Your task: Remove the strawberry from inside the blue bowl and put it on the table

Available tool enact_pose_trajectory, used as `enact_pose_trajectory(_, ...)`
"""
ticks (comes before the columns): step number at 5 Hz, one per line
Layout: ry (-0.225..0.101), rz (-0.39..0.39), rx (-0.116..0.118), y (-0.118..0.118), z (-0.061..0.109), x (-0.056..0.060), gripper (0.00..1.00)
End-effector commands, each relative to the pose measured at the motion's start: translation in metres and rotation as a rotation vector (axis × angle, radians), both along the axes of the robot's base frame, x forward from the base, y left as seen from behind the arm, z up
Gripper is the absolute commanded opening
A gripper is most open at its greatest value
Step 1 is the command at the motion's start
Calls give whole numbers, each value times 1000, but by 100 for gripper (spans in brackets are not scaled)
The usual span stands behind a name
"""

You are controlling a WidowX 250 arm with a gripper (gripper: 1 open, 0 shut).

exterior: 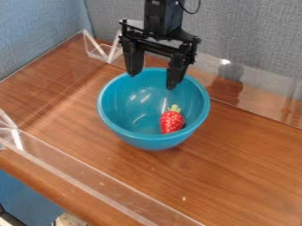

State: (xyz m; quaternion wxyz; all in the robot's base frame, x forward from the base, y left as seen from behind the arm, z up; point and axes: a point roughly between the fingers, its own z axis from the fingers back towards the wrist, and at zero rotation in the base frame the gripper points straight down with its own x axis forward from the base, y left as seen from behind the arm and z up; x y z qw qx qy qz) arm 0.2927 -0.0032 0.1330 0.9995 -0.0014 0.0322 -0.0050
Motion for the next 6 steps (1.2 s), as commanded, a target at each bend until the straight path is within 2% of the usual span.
enact_pose_trajectory(1, -14, -18, 1, -7, -1, 3, 100)
enact_pose_trajectory(4, -52, -56, 14, -21, -11, 15, 100)
enact_pose_trajectory(6, -42, -62, 43, -25, -31, 24, 100)
